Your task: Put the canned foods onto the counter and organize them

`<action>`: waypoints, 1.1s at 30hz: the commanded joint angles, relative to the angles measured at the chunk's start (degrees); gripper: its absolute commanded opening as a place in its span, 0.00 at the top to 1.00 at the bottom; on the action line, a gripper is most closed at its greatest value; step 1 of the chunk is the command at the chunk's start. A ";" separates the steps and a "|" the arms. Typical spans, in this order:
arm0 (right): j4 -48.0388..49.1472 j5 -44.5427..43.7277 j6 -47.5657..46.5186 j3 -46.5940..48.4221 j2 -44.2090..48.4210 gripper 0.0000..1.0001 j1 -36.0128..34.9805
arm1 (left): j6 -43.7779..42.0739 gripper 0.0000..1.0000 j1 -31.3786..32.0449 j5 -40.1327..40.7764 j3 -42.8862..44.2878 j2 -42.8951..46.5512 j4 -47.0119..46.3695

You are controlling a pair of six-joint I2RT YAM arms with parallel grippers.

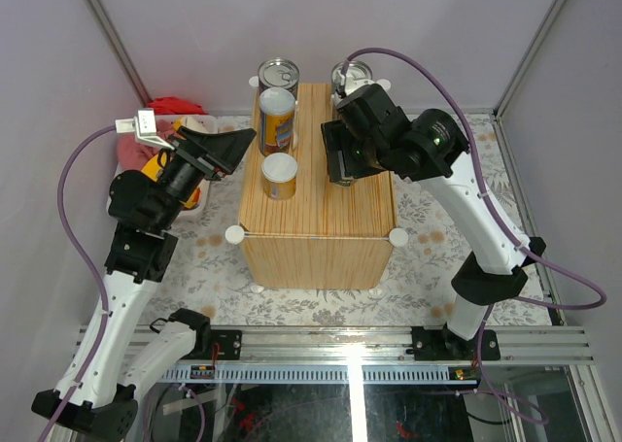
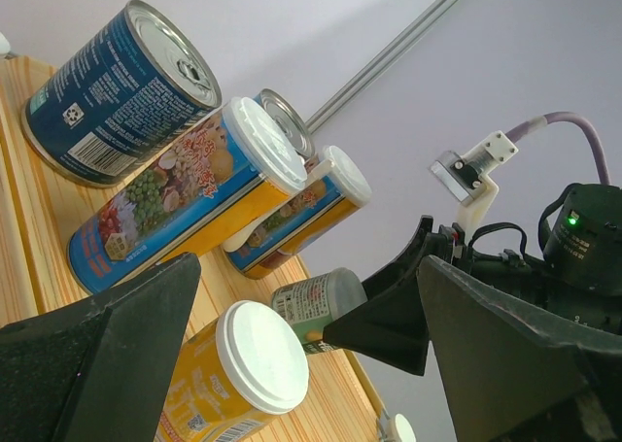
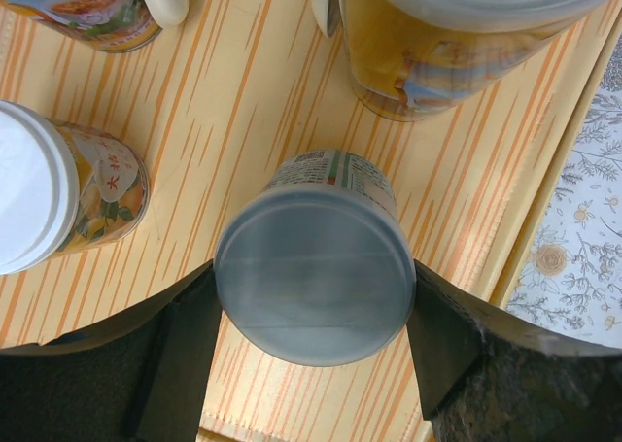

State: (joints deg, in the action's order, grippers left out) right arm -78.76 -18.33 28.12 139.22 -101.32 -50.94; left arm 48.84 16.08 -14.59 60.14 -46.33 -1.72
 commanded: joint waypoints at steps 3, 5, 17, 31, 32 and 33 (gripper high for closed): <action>1.59 1.01 -1.35 2.98 0.57 0.99 -0.52 | 0.18 0.06 0.19 -1.27 -0.68 -0.10 -1.78; 1.53 1.18 -1.31 2.99 0.47 0.98 -0.52 | 0.20 0.06 0.21 -1.31 -0.74 -0.16 -2.01; 1.03 1.39 -1.24 2.58 -0.02 0.83 -0.50 | 0.20 0.06 0.20 -1.39 -0.81 -0.07 -2.16; 0.99 -0.69 -1.84 0.89 -0.11 0.40 -0.54 | 0.14 0.06 0.18 -1.31 -0.09 -0.04 -1.89; 1.06 -0.78 -1.84 0.96 -0.11 0.38 -0.51 | 0.12 0.06 0.18 -1.34 0.01 -0.02 -1.81; 1.00 -0.97 -1.91 0.94 -0.11 0.37 -0.52 | 0.12 0.06 0.18 -1.33 0.06 -0.02 -1.78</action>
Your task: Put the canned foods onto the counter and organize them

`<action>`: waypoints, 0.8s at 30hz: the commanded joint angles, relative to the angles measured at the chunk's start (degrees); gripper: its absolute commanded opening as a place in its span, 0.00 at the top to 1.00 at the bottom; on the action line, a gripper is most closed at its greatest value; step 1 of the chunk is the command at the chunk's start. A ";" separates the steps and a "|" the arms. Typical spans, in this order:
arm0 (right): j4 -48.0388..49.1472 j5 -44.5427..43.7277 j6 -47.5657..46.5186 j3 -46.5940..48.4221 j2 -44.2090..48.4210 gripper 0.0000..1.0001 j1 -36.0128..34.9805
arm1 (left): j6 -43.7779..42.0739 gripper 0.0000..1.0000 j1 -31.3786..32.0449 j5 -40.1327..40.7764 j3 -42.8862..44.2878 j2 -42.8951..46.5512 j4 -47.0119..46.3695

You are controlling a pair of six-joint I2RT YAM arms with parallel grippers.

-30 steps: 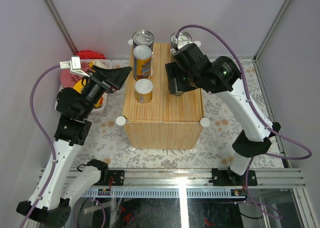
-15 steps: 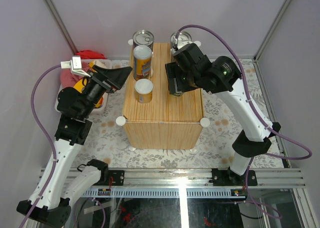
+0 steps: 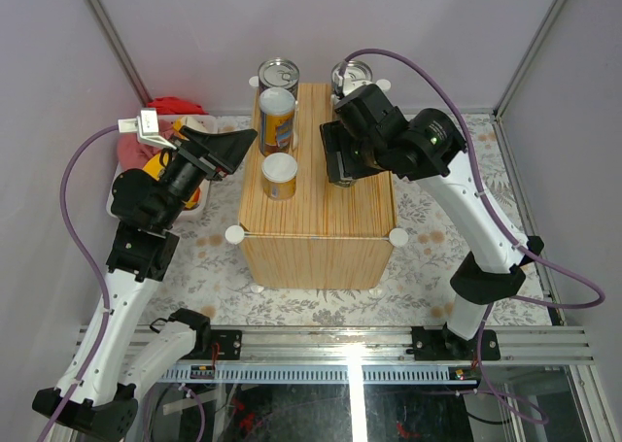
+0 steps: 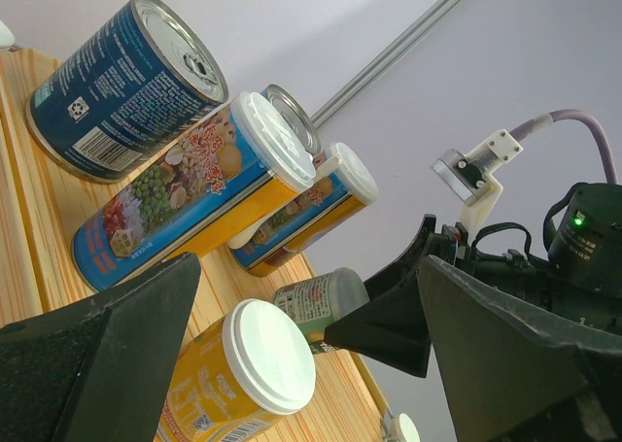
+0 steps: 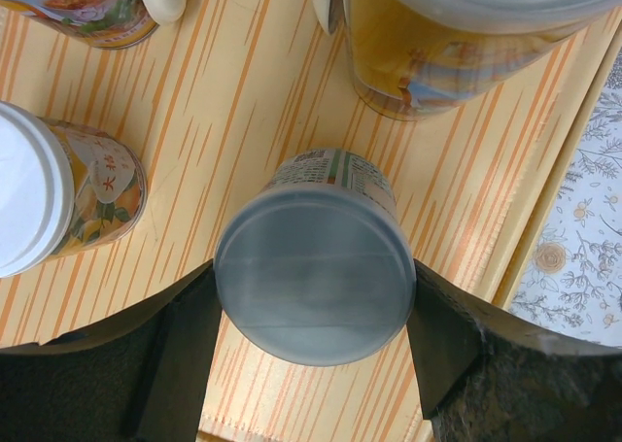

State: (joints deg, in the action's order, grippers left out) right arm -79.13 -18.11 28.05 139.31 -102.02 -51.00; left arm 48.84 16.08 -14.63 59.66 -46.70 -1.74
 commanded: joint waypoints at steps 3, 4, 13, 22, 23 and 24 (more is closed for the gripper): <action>1.43 -1.28 -1.97 0.84 0.59 0.30 -0.50 | 0.12 0.06 0.18 -1.39 0.79 0.26 -1.69; 1.44 -1.29 -1.97 0.83 0.59 0.29 -0.50 | 0.18 0.06 0.18 -1.41 0.81 0.23 -1.69; 1.98 -1.80 -2.38 -0.26 0.85 0.13 -0.47 | 0.20 0.06 0.20 -1.33 0.82 0.16 -1.47; 2.90 -2.99 -2.11 0.06 1.74 0.14 -0.47 | 0.10 0.06 0.18 -1.21 0.36 0.55 -1.34; 3.31 -3.39 -1.96 0.17 2.26 0.14 -0.50 | 0.11 0.06 0.18 -1.15 0.30 0.55 -1.34; 3.67 -3.75 -1.78 0.26 2.77 0.14 -0.42 | 0.12 0.06 0.18 -1.16 0.29 0.55 -1.38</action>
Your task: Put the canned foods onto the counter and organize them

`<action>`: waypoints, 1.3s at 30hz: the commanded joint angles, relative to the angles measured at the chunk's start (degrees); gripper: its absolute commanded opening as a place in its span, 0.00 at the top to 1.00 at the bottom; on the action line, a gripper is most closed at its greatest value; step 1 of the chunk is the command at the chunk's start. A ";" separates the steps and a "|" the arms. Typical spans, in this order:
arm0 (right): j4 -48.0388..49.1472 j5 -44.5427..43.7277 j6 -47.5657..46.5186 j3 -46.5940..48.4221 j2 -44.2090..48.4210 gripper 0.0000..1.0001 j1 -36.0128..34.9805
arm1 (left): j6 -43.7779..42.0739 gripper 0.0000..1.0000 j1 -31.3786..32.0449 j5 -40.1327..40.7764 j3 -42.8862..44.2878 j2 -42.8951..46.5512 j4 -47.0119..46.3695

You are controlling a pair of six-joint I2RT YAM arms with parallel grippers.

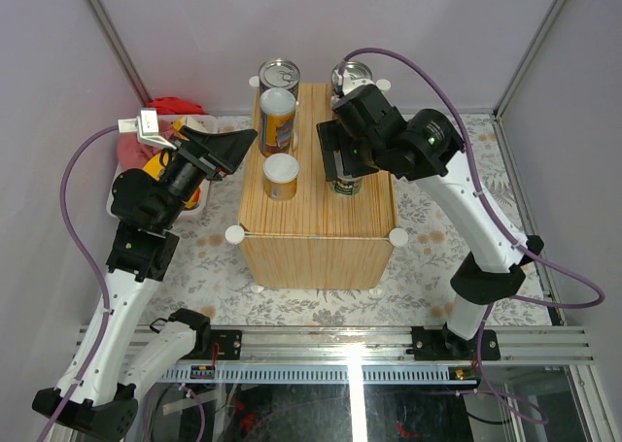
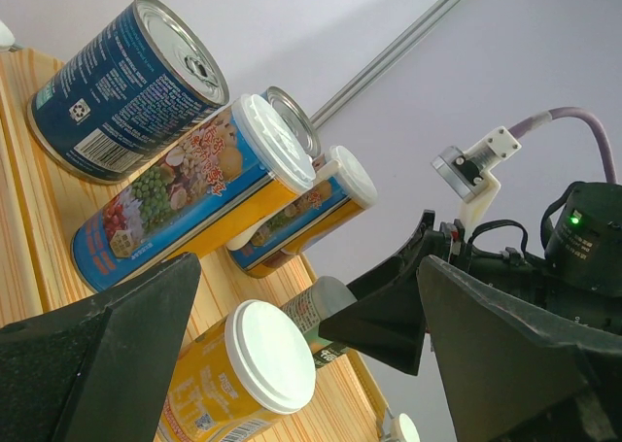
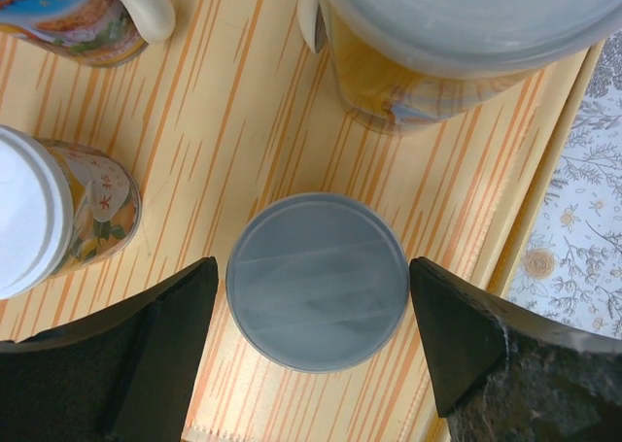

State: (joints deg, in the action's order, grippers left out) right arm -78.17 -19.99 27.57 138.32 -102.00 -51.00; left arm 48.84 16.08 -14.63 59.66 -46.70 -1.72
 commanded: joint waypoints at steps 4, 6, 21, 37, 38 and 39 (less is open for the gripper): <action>4.14 -2.74 -0.42 1.07 5.34 0.16 -0.45 | 0.19 0.06 0.16 -1.11 0.14 0.37 -1.70; 6.15 -3.29 0.09 -0.40 7.70 0.17 -0.57 | 0.29 0.06 0.23 -1.10 0.00 0.19 -1.88; 8.78 -30.22 14.33 -24.59 29.61 0.17 -0.43 | 0.40 0.06 0.21 -0.66 -0.66 0.68 -2.11; 23.48 -2.95 27.37 -62.32 34.70 0.03 49.83 | -0.19 0.06 0.18 -1.44 1.29 1.26 -0.21; 23.73 -3.03 28.22 -63.18 33.53 0.02 51.45 | -0.27 0.06 0.19 -1.42 1.27 1.53 0.02; 23.65 -3.69 29.07 -63.46 32.32 0.00 52.61 | -0.38 0.06 0.19 -1.30 1.25 1.76 0.32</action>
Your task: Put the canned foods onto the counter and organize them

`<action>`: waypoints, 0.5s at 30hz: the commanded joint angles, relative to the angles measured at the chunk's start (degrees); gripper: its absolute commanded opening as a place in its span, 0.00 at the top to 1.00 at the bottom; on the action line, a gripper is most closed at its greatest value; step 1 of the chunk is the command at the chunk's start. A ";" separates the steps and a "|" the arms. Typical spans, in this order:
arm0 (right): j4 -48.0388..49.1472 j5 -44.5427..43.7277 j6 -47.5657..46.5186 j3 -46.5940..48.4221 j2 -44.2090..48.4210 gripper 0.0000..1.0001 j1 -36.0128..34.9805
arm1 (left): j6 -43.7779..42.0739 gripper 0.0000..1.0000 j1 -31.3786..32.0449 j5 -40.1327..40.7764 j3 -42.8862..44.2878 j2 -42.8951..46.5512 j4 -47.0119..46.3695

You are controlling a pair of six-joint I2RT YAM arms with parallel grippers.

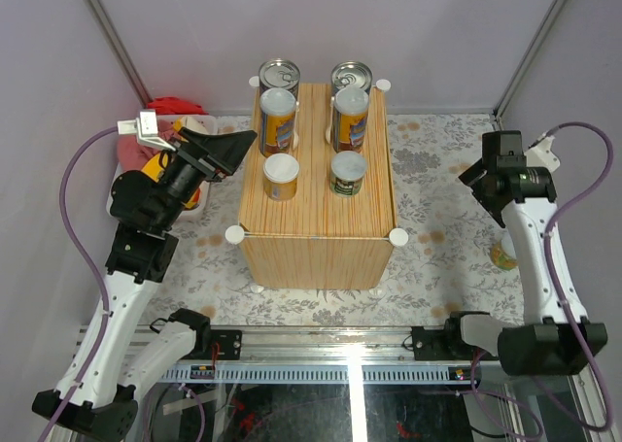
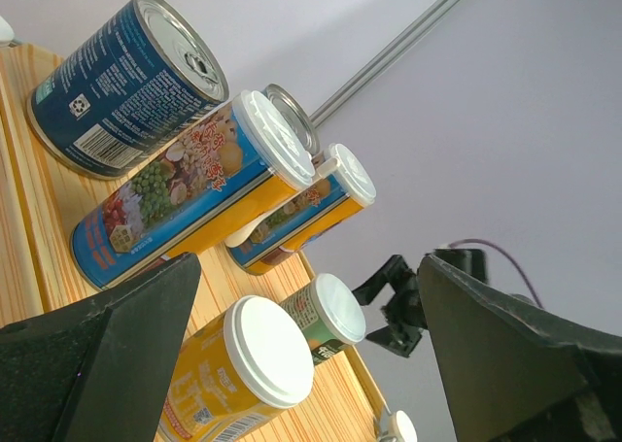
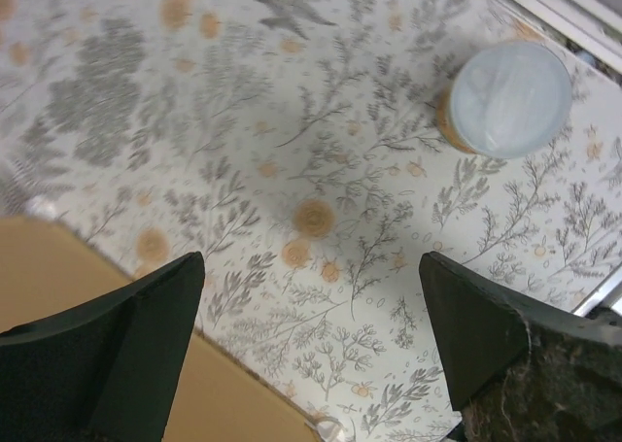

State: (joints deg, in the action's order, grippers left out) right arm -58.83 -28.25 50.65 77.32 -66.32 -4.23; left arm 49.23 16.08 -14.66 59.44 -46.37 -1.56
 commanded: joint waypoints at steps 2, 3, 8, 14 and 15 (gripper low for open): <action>3.42 2.77 8.06 -2.09 -5.28 0.00 7.46 | -1.04 0.06 0.14 -1.13 1.39 2.03 0.68; 3.09 2.07 9.00 -1.84 -5.98 0.01 8.27 | -1.19 0.06 0.22 -1.02 1.38 2.31 0.99; 2.83 2.43 12.14 -3.33 -7.19 0.00 14.89 | -1.97 0.06 0.23 -0.62 1.50 3.63 2.26; 5.82 4.13 10.34 -10.98 -7.10 0.01 23.38 | -2.90 0.05 0.19 -0.12 2.34 4.65 4.02; 5.98 3.61 10.19 -11.86 -7.27 0.01 23.71 | -2.98 0.05 0.23 0.01 2.35 4.89 4.29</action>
State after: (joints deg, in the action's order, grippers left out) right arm -54.35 -23.90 60.03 68.45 -74.19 17.17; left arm 47.83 16.08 -14.59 59.59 -42.46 1.34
